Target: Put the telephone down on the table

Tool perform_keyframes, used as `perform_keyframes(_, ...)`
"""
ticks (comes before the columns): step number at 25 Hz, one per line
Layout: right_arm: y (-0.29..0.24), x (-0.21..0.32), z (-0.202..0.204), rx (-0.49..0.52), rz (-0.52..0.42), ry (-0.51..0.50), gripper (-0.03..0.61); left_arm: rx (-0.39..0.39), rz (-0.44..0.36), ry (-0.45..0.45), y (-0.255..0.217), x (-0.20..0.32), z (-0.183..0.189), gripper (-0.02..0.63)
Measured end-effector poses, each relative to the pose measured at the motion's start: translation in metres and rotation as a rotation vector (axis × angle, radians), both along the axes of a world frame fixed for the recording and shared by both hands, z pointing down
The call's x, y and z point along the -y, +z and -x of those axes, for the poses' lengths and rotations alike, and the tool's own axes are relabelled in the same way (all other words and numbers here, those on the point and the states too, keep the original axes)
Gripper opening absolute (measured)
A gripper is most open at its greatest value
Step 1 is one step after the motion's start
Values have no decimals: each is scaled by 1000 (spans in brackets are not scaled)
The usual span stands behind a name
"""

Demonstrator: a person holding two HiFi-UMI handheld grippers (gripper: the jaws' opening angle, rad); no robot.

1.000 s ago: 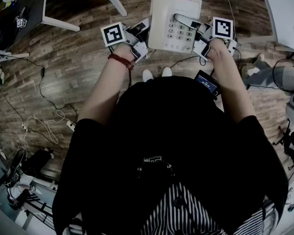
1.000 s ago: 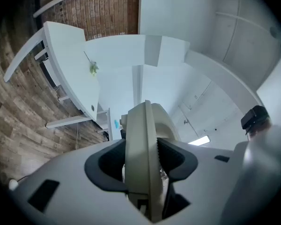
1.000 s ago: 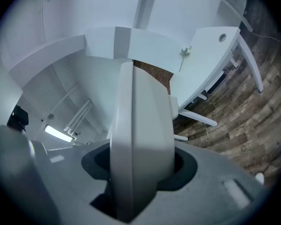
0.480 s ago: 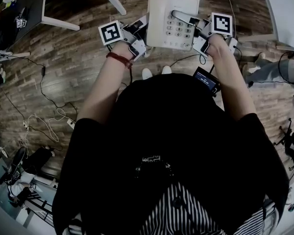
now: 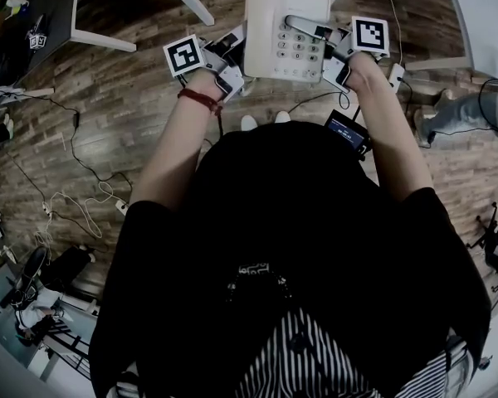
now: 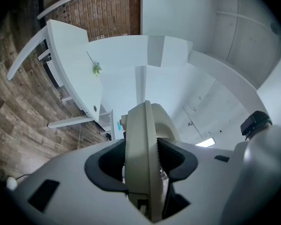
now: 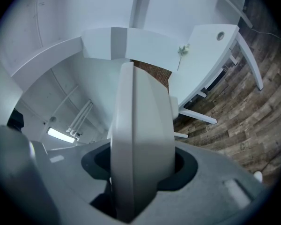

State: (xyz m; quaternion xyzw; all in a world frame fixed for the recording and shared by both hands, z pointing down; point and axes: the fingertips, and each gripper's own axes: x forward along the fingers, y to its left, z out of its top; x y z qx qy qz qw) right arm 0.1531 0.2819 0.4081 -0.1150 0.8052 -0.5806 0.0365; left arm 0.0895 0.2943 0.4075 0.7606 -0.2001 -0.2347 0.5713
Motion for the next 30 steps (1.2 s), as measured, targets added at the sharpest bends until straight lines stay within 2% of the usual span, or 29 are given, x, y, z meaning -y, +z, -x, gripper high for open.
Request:
perform_keyframes(3, 1, 9, -16, 16, 2, 3, 218, 9, 3, 3, 0, 9, -16, 206)
perform_keyframes(8, -6, 34, -15, 18, 13, -4, 218, 13, 15, -3, -5, 34, -15, 206)
perform_keyframes(19, 11, 24, -26, 17, 31, -6, 218, 9, 38, -8, 11, 23, -27, 206)
perform_keyframes(30, 7, 71, -13, 24, 14, 57, 217, 12, 8, 67, 6, 76, -13, 206)
